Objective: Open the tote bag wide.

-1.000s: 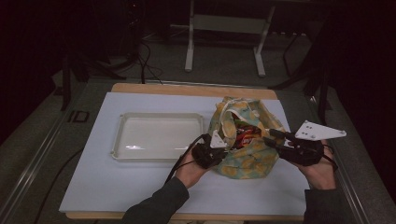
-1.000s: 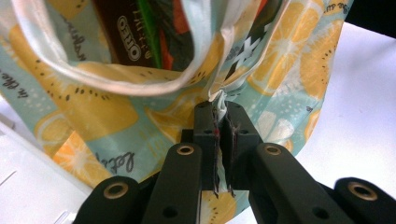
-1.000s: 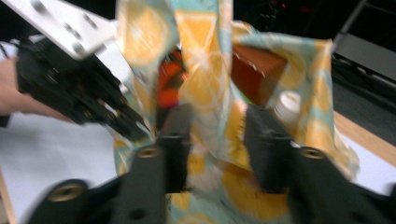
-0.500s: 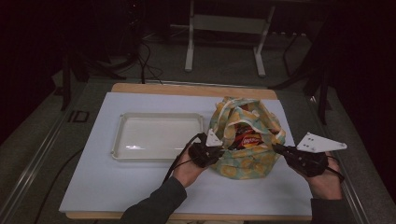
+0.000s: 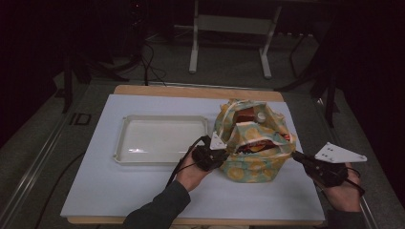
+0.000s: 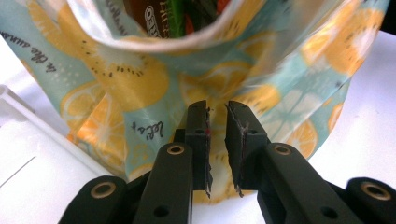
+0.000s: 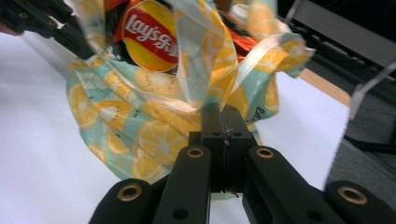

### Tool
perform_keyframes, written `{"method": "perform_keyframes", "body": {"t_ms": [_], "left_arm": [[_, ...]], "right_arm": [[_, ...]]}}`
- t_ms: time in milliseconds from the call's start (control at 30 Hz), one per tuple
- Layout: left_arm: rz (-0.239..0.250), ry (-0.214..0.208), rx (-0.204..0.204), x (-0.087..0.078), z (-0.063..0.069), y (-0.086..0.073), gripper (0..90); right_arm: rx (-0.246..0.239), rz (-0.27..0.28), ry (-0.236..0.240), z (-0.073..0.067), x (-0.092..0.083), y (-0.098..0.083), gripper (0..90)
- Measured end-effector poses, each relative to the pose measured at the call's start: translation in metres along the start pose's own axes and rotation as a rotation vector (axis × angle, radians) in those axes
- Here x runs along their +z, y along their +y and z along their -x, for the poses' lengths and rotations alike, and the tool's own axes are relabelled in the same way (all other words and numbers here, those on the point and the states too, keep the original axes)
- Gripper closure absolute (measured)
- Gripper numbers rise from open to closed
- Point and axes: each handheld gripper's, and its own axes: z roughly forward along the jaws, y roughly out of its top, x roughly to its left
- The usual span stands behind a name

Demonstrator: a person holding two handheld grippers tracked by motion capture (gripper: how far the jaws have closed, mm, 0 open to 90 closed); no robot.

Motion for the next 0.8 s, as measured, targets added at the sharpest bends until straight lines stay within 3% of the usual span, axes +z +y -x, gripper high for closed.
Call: {"method": "perform_keyframes", "body": {"t_ms": [100, 200, 467, 567, 800], "left_arm": [[-0.004, 0.004, -0.006, 0.0, -0.002, -0.001, 78.6], [-0.004, 0.006, -0.008, 0.0, -0.003, -0.002, 78.4], [0.005, 0.007, -0.025, -0.004, -0.007, -0.003, 74.5], [0.022, 0.004, -0.036, -0.011, -0.011, -0.004, 71.3], [0.058, 0.026, -0.072, -0.026, -0.021, -0.005, 63.7]], "right_arm": [[0.005, 0.005, -0.024, 0.003, -0.007, -0.003, 90.0], [0.012, -0.007, -0.014, 0.004, -0.008, -0.008, 90.0], [-0.024, -0.118, 0.04, -0.009, 0.018, -0.027, 90.0], [-0.012, -0.13, 0.056, -0.011, 0.025, -0.032, 82.4], [0.006, -0.114, 0.065, -0.008, 0.016, -0.031, 61.4]]}}
